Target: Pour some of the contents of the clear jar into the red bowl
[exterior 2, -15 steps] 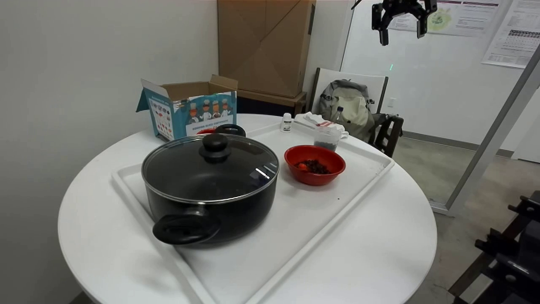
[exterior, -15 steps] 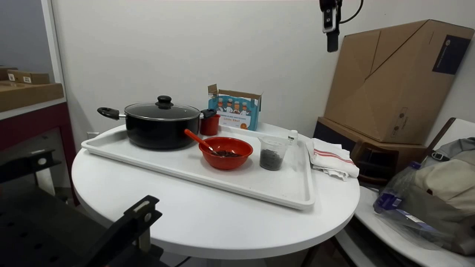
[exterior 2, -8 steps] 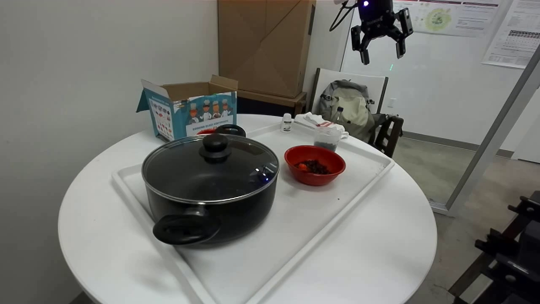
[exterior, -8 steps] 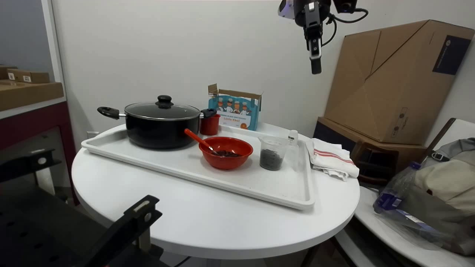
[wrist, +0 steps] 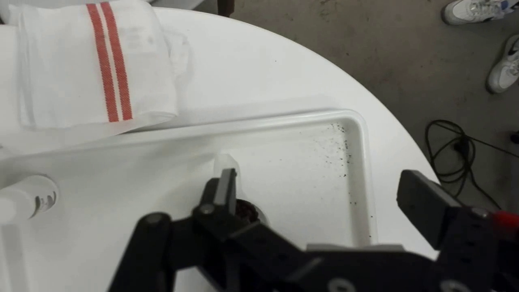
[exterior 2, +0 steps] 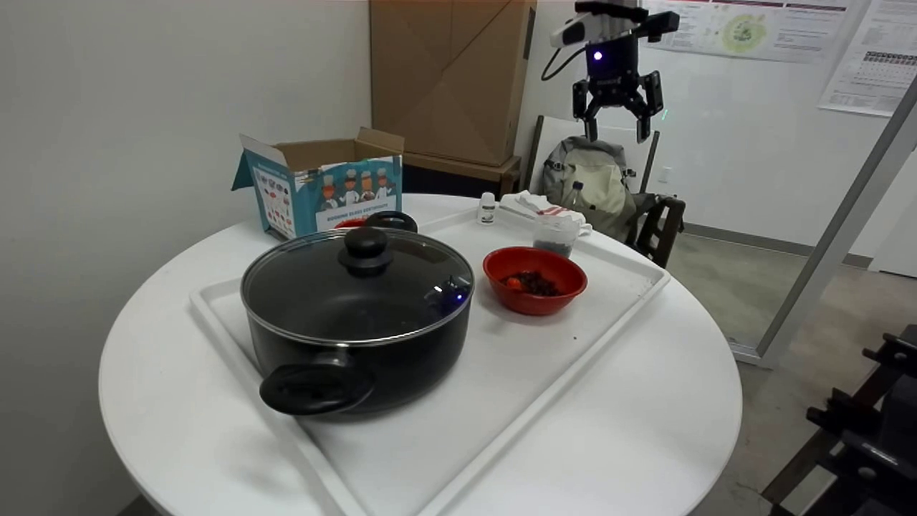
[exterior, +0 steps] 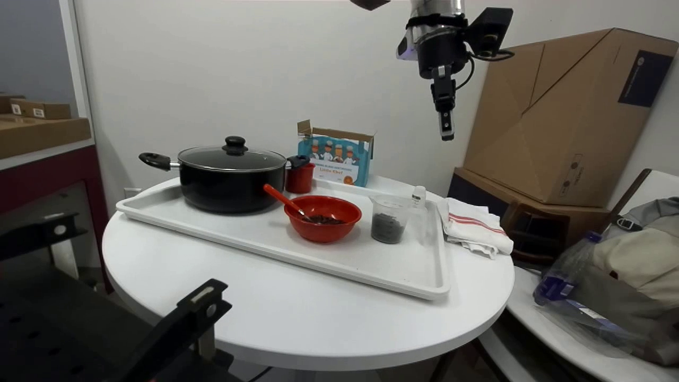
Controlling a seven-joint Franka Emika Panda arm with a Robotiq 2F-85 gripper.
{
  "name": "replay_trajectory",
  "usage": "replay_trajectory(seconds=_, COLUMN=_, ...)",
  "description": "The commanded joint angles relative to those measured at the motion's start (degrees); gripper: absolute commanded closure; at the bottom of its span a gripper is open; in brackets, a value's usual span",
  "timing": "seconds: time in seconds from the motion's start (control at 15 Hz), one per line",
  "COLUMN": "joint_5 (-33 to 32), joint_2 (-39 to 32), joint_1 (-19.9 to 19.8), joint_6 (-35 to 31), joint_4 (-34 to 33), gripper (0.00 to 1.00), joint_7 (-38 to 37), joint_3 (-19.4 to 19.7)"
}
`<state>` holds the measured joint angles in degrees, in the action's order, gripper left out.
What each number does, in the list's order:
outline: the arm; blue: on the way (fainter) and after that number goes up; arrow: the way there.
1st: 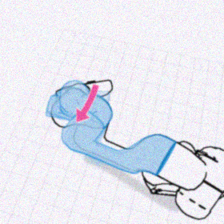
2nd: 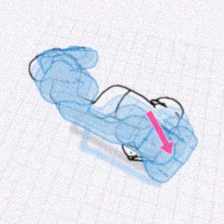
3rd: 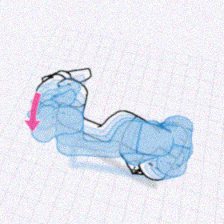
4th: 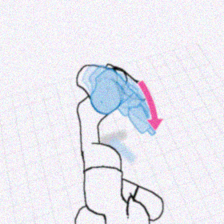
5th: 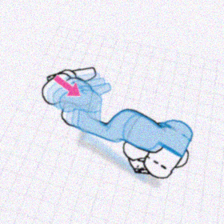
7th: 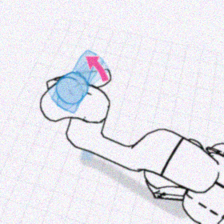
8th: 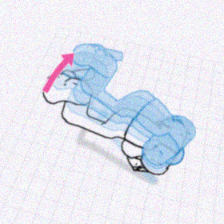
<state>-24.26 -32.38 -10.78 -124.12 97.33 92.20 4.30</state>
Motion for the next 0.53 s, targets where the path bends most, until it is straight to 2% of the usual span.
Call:
replay_trajectory(seconds=0.0, joint_5=1.0, joint_2=-2.8, joint_1=-1.1, joint_6=-6.0, joint_4=0.4, gripper=0.00, joint_7=-1.1, joint_3=0.5)
replay_trajectory(seconds=0.47, joint_5=1.5, joint_2=-10.4, joint_1=-2.0, joint_6=-11.7, joint_4=-1.5, gripper=0.00, joint_7=-0.3, joint_3=0.2)
